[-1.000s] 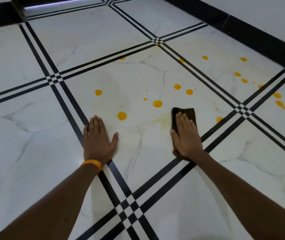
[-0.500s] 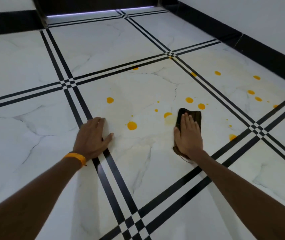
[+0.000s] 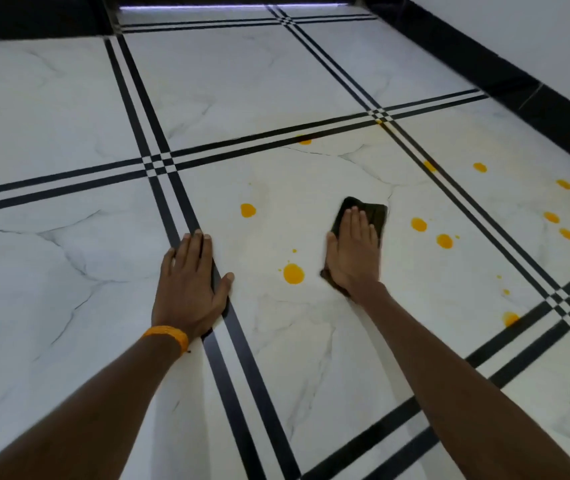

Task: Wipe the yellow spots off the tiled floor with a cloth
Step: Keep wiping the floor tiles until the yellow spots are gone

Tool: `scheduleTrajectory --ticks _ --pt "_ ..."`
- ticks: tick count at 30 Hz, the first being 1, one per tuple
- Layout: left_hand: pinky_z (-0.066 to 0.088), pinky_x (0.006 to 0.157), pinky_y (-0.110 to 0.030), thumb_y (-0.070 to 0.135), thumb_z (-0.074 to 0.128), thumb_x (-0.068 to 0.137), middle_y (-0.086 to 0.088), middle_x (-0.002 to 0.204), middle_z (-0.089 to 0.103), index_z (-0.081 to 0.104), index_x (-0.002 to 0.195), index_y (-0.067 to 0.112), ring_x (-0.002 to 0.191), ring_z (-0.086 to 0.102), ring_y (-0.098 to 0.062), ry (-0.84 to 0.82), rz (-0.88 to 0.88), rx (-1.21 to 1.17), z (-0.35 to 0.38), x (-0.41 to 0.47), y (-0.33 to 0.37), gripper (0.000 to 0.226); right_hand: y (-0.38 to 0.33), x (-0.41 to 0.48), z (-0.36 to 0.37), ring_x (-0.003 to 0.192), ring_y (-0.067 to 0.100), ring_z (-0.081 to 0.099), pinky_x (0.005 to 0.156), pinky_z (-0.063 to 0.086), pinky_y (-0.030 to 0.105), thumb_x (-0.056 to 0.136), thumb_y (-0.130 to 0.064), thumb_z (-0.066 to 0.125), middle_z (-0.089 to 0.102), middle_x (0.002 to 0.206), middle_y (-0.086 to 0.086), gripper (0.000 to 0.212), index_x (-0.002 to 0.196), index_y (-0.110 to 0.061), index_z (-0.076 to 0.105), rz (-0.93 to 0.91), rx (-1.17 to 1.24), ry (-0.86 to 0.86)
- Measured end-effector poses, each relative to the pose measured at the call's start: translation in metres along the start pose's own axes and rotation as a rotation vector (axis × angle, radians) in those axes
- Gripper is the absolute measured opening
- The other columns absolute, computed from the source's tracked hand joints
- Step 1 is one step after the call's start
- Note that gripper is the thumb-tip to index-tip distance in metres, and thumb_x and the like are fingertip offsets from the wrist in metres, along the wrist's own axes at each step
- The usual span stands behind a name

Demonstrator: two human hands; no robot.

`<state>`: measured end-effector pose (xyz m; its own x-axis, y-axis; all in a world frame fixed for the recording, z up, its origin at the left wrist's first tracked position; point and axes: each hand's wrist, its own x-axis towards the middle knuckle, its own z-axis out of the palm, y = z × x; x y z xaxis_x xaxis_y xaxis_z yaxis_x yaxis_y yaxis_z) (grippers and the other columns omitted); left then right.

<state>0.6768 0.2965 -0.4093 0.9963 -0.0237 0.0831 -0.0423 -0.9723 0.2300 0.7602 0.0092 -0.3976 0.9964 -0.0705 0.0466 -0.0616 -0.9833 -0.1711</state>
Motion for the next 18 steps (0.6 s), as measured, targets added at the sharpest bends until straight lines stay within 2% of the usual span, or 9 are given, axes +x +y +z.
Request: scheduleTrajectory --ticks 3,5,6,8,10,12,15,17,18 --pt "0.012 0.125 -0.047 0.060 0.018 0.096 -0.011 0.166 0.014 0.016 0.158 0.007 0.154 0.008 -0.026 -0.008 0.004 0.009 0.000 0.000 -0.001 0.081 -0.018 -0.054 0.005 0.155 0.019 0.015 0.126 0.010 0.037 0.101 -0.044 0.018 0.017 0.167 0.005 0.069 0.159 -0.006 0.023 -0.305 0.031 -0.076" --pt "0.012 0.124 -0.047 0.060 0.019 0.097 -0.012 0.166 0.014 0.016 0.158 0.007 0.154 0.008 -0.026 -0.022 0.005 0.014 -0.001 -0.001 0.001 0.081 0.004 -0.067 -0.003 0.155 0.015 0.012 0.126 0.009 0.035 0.102 -0.044 0.024 0.013 0.166 -0.001 0.068 0.160 -0.010 0.022 -0.372 0.058 -0.097" --pt "0.012 0.125 -0.047 0.060 0.019 0.097 -0.012 0.166 0.013 0.015 0.158 0.007 0.154 0.008 -0.026 -0.028 0.002 0.014 -0.001 -0.001 0.002 0.081 0.013 -0.055 -0.005 0.155 0.018 0.014 0.126 0.010 0.037 0.101 -0.045 0.024 0.015 0.167 0.002 0.069 0.160 -0.008 0.022 -0.334 0.054 -0.060" --pt "0.011 0.125 -0.047 0.060 0.019 0.097 -0.012 0.166 0.013 0.014 0.158 0.008 0.154 0.007 -0.026 -0.022 -0.001 0.007 0.000 0.000 0.001 0.080 0.018 -0.010 -0.007 0.155 0.025 0.016 0.126 0.012 0.042 0.099 -0.047 0.018 0.020 0.167 0.011 0.074 0.159 -0.004 0.021 -0.140 0.009 -0.019" --pt "0.010 0.125 -0.047 0.060 0.018 0.097 -0.011 0.166 0.012 0.013 0.158 0.008 0.154 0.006 -0.026 -0.022 -0.002 0.012 0.001 0.000 -0.003 0.080 -0.006 0.035 -0.002 0.155 0.028 0.015 0.126 0.011 0.045 0.096 -0.046 0.010 0.019 0.167 0.015 0.077 0.159 -0.001 0.018 0.036 0.013 -0.029" --pt "0.009 0.125 -0.046 0.060 0.017 0.097 -0.011 0.167 0.010 0.012 0.159 0.009 0.154 0.005 -0.026 -0.022 -0.002 0.017 0.002 0.000 -0.005 0.080 -0.047 0.044 0.004 0.155 0.029 0.016 0.125 0.012 0.045 0.093 -0.046 0.002 0.021 0.167 0.015 0.081 0.158 -0.001 0.020 0.076 0.022 -0.022" --pt "0.009 0.125 -0.046 0.060 0.017 0.097 -0.011 0.167 0.011 0.012 0.159 0.009 0.154 0.006 -0.026 -0.025 -0.001 0.009 0.002 -0.001 -0.005 0.080 -0.075 -0.018 0.014 0.155 0.025 0.017 0.126 0.012 0.042 0.099 -0.044 0.011 0.022 0.167 0.009 0.073 0.159 -0.005 0.023 -0.206 0.032 -0.051" --pt "0.009 0.125 -0.047 0.059 0.018 0.097 -0.011 0.166 0.011 0.012 0.159 0.008 0.154 0.006 -0.026 -0.032 0.004 0.009 0.003 -0.002 -0.002 0.080 -0.055 -0.074 0.007 0.156 0.018 0.010 0.127 0.009 0.038 0.103 -0.043 0.021 0.013 0.169 0.000 0.066 0.161 -0.012 0.018 -0.368 0.057 -0.110" --pt "0.009 0.125 -0.047 0.059 0.018 0.097 -0.012 0.166 0.011 0.012 0.159 0.008 0.154 0.006 -0.026 -0.031 0.001 0.006 0.002 -0.001 -0.001 0.080 -0.040 -0.084 0.003 0.156 0.016 0.009 0.127 0.008 0.037 0.103 -0.043 0.023 0.011 0.169 -0.002 0.065 0.162 -0.014 0.017 -0.389 0.062 -0.114"
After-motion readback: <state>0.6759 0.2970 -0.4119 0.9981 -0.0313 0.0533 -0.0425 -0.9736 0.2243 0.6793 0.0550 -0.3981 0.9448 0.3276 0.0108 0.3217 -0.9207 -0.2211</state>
